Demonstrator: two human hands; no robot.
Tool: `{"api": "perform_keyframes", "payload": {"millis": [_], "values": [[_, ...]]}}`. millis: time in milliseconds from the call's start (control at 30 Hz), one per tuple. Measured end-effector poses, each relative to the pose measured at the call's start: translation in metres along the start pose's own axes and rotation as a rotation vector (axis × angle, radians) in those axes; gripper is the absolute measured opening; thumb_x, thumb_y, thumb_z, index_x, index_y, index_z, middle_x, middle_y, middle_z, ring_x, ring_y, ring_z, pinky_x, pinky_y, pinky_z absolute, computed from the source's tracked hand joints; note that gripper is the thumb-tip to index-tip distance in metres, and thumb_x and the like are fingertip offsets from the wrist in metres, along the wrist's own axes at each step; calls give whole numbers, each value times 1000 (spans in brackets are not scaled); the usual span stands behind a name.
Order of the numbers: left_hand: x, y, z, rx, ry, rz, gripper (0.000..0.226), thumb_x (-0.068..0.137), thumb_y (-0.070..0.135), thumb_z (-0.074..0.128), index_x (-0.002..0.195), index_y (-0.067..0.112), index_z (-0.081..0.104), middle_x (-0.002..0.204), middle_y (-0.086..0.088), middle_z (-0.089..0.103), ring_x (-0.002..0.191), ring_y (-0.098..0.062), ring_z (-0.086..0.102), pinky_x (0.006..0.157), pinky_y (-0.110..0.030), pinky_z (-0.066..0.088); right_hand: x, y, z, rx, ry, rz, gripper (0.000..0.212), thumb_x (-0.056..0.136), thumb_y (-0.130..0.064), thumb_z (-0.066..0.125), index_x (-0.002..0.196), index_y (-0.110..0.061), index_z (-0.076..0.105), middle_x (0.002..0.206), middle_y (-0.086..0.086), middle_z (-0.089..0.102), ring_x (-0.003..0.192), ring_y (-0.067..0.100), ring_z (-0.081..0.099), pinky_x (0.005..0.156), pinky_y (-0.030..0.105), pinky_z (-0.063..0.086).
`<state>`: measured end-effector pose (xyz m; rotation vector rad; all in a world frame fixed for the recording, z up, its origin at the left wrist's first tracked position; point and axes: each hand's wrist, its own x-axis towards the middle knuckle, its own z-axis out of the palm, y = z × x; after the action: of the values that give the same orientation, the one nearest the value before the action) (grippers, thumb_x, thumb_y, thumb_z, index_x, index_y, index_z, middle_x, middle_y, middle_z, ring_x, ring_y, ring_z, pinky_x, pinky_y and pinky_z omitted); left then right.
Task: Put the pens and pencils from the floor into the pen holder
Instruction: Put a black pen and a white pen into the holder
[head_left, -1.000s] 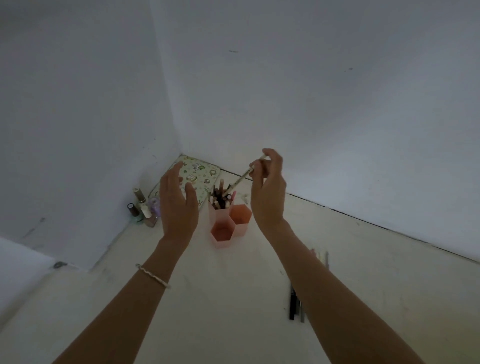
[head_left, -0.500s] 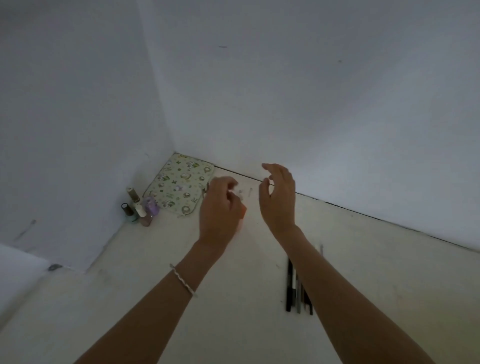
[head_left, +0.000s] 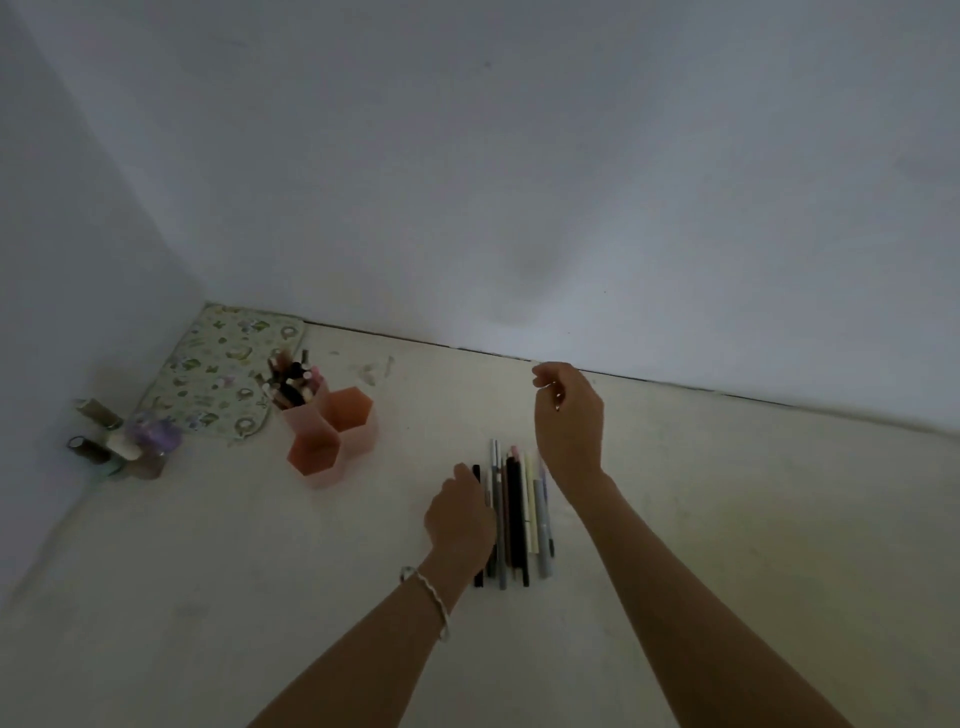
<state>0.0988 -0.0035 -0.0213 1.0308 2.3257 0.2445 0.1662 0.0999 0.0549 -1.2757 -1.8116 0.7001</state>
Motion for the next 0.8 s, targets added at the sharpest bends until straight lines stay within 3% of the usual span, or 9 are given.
{"api": "perform_keyframes", "payload": {"millis": [100, 167, 267, 367, 433, 500, 633, 700, 800], "values": [[2, 1, -7, -27, 37, -18, 60, 97, 26, 51, 147, 8, 23, 131, -10, 53, 113, -24, 59, 91, -33, 49, -2, 11, 0, -19, -55, 33, 23, 92, -1, 50, 103, -12, 68, 92, -6, 67, 79, 3, 60, 74, 16, 49], [7, 1, -23, -195, 104, 1, 58, 93, 22, 58, 142, 12, 30, 122, -10, 57, 102, -24, 62, 83, -33, 54, -5, 18, 3, -96, -179, 52, 19, 92, -6, 53, 101, -14, 68, 91, -7, 64, 74, 2, 58, 69, 11, 45], [15, -1, -57, -436, 279, 128, 65, 87, 12, 62, 142, 21, 30, 102, -6, 58, 76, -16, 61, 58, -21, 47, -13, 28, 16, -348, -463, 33, 13, 88, -20, 60, 90, -11, 70, 88, -1, 59, 83, 13, 56, 75, 22, 44], [20, -1, -85, -496, 374, 250, 78, 88, 11, 60, 152, 28, 19, 90, -1, 52, 66, -8, 53, 54, -14, 39, -28, 33, 32, -700, -629, -47, 30, 87, -32, 57, 67, -10, 59, 78, 2, 51, 81, 19, 52, 72, 29, 42], [20, 0, -95, -506, 409, 285, 76, 88, 12, 59, 151, 30, 22, 89, 1, 50, 65, -7, 50, 54, -13, 39, -37, 37, 40, -810, -656, -58, 32, 88, -40, 55, 70, -13, 54, 80, 1, 48, 86, 20, 52, 76, 31, 38], [19, -2, -100, -495, 441, 303, 72, 87, 12, 59, 150, 31, 27, 89, 1, 50, 64, -6, 48, 53, -11, 38, -45, 42, 46, -860, -667, -61, 34, 89, -45, 56, 82, -13, 63, 89, 4, 55, 94, 22, 53, 84, 33, 40], [16, -9, -99, -482, 458, 322, 69, 89, 12, 60, 148, 30, 30, 91, 1, 51, 66, -3, 49, 55, -7, 41, -57, 40, 56, -879, -627, -81, 33, 90, -42, 57, 91, -11, 67, 97, 6, 62, 96, 22, 54, 87, 33, 41], [13, -12, -98, -516, 460, 336, 68, 89, 10, 60, 147, 30, 32, 96, 0, 53, 71, -2, 52, 58, -7, 43, -60, 35, 59, -808, -642, -13, 26, 89, -35, 57, 81, -12, 64, 90, 6, 61, 91, 20, 54, 85, 31, 42], [8, -18, -115, -633, 540, 408, 66, 87, 5, 62, 144, 27, 36, 109, -3, 54, 81, -6, 58, 65, -19, 55, -53, 16, 61, -476, -623, 169, 30, 85, -26, 60, 61, -9, 55, 68, 7, 56, 68, 18, 51, 73, 31, 51]]}}
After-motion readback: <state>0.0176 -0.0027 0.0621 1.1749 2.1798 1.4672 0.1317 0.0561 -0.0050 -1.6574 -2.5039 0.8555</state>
